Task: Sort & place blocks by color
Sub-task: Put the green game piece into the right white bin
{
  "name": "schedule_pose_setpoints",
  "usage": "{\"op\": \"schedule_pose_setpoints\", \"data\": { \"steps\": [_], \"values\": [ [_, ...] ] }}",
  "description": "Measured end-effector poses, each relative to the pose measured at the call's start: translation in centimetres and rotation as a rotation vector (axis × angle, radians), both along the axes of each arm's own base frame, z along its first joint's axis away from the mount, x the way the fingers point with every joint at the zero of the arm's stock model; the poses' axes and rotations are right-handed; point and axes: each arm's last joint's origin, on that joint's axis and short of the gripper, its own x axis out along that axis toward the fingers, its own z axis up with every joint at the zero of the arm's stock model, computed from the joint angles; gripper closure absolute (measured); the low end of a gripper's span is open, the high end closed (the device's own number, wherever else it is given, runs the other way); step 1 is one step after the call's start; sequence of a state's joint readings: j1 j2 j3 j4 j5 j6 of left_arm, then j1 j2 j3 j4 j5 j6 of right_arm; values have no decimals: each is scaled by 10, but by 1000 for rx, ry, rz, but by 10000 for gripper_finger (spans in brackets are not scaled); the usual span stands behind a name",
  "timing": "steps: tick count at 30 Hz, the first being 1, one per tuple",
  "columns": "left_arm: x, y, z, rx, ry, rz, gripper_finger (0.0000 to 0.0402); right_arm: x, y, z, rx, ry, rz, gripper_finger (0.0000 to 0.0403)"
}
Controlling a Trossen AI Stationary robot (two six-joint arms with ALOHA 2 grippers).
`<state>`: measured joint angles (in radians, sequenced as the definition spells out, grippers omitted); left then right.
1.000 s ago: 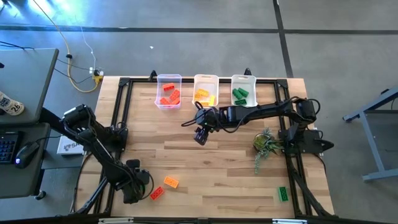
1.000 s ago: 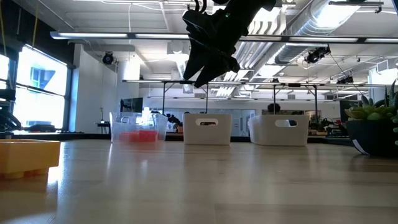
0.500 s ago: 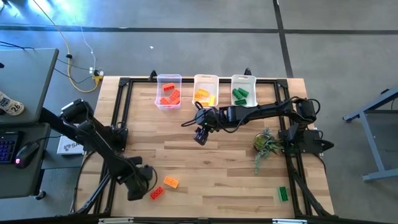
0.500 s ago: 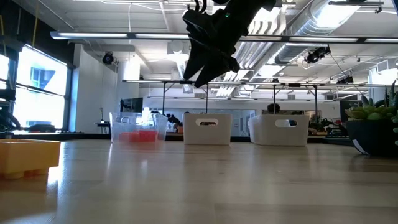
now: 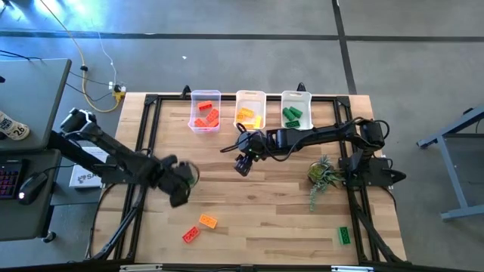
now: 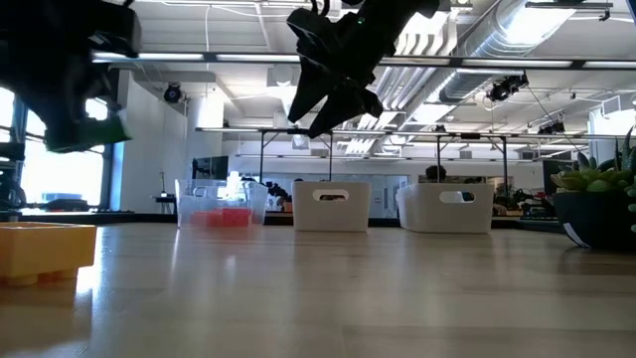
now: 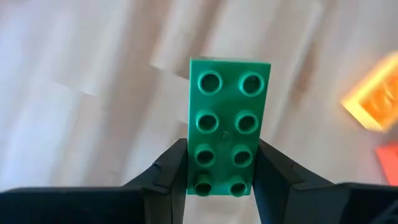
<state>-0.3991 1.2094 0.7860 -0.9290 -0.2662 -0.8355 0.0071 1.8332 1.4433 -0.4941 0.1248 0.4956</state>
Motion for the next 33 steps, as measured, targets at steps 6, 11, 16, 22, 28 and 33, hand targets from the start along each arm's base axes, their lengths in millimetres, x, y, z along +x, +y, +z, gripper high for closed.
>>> {"op": "schedule_pose_setpoints", "data": {
  "steps": [6,11,16,22,28,33],
  "values": [
    [3,43,14,71,-67,80,292,0,2,0,66,-14,-40,201],
    [4,77,19,175,-65,124,292,1,1,1,86,-26,-71,201],
    [6,109,21,242,-62,119,292,4,2,3,142,-70,-126,201],
    [11,137,27,245,-154,69,288,5,2,4,203,-96,-193,201],
    [14,154,33,242,-259,-3,286,6,5,5,221,-115,-205,201],
    [15,160,35,297,-264,-64,286,14,5,14,210,-241,-222,201]
  ]
}}
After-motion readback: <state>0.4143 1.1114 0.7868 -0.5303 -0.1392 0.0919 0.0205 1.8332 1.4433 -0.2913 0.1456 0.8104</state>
